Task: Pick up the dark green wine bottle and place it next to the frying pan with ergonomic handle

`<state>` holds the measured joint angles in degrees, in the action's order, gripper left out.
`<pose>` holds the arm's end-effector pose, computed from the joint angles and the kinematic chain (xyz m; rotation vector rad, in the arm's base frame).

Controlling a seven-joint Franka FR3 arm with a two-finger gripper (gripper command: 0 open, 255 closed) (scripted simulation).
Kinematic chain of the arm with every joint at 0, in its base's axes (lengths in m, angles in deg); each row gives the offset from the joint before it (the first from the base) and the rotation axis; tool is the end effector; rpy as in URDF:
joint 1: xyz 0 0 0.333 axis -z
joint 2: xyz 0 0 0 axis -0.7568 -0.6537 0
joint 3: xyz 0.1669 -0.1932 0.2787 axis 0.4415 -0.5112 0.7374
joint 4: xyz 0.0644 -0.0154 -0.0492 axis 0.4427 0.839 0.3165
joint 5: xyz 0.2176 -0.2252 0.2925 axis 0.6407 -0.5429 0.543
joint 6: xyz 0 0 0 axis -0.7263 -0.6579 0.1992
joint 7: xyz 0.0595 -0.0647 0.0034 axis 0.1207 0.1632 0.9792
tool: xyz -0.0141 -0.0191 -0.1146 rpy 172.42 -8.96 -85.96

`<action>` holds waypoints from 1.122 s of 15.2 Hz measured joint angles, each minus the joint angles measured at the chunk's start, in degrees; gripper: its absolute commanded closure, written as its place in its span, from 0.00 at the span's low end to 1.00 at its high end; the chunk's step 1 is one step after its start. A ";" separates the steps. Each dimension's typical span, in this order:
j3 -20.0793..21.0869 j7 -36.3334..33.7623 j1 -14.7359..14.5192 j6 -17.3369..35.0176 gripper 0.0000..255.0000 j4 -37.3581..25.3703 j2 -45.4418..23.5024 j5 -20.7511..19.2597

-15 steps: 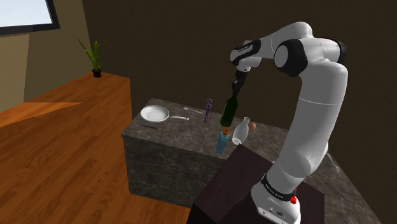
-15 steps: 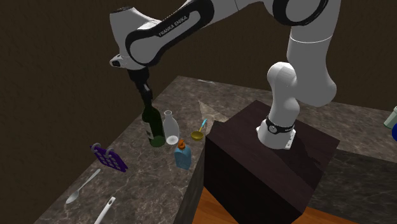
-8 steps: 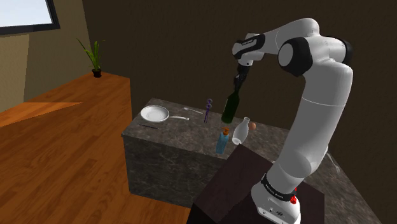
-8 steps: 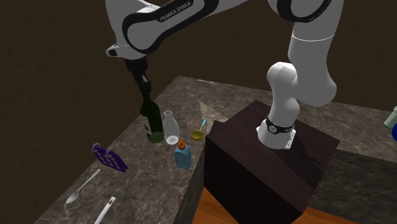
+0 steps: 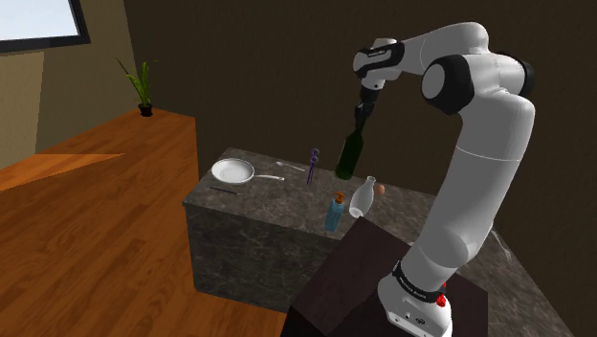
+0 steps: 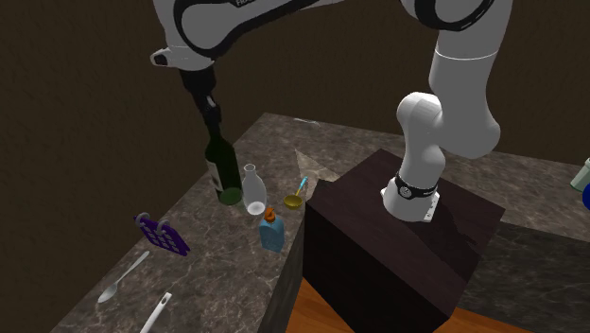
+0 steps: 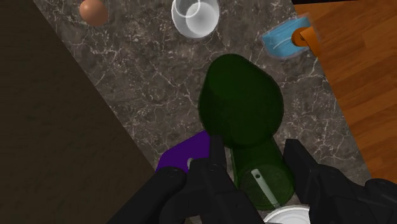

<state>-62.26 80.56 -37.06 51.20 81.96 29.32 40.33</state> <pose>0.4866 -0.4570 0.5117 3.0865 -0.1498 -0.0407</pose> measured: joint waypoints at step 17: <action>-0.50 0.16 0.65 -13.02 1.00 -12.61 0.54 -0.43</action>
<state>-62.75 80.72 -36.41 38.18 69.36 29.86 39.90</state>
